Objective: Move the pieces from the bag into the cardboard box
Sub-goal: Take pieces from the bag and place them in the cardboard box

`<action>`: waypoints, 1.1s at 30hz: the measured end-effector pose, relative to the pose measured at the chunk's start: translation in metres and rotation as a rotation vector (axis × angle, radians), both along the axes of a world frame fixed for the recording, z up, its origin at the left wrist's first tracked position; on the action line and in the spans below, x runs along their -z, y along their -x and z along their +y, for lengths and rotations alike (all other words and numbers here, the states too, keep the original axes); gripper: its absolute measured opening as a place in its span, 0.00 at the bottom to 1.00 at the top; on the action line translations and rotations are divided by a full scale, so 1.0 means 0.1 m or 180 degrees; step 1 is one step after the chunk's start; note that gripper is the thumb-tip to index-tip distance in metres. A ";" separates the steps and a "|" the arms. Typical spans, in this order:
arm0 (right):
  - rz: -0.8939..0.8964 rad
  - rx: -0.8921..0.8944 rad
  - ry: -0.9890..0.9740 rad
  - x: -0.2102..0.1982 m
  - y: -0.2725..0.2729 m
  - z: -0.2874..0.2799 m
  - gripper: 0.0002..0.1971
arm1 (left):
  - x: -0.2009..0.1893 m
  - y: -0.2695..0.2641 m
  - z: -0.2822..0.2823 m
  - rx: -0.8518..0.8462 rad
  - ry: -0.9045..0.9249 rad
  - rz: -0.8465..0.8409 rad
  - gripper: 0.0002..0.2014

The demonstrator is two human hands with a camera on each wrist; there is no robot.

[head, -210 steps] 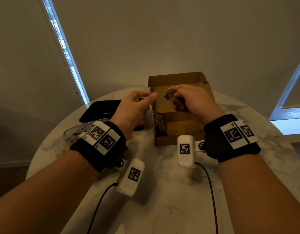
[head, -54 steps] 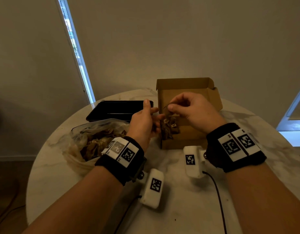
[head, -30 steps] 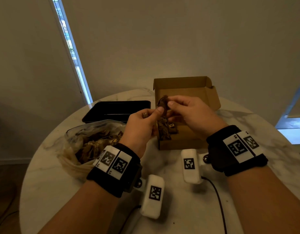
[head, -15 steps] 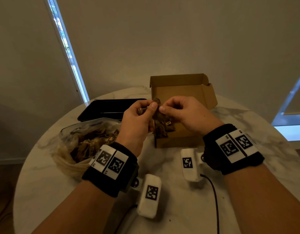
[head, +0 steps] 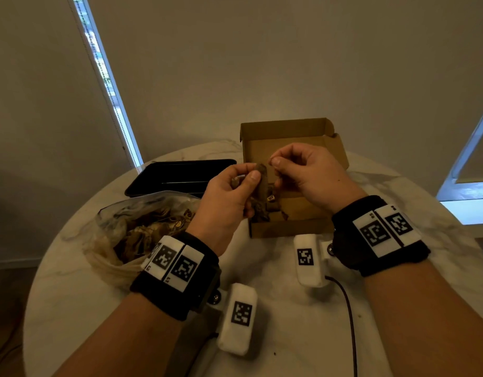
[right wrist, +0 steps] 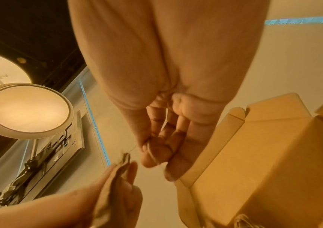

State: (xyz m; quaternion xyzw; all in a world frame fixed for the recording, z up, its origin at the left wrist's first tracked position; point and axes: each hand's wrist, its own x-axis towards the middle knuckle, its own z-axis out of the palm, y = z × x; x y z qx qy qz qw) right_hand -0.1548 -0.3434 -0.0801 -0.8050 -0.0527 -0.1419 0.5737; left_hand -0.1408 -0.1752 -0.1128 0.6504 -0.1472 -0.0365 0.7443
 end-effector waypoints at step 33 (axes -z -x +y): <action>-0.0107 -0.0308 -0.0111 0.05 -0.04 -0.05 0.05 | -0.06 0.12 -0.03 0.0735 0.0283 -0.0165 0.09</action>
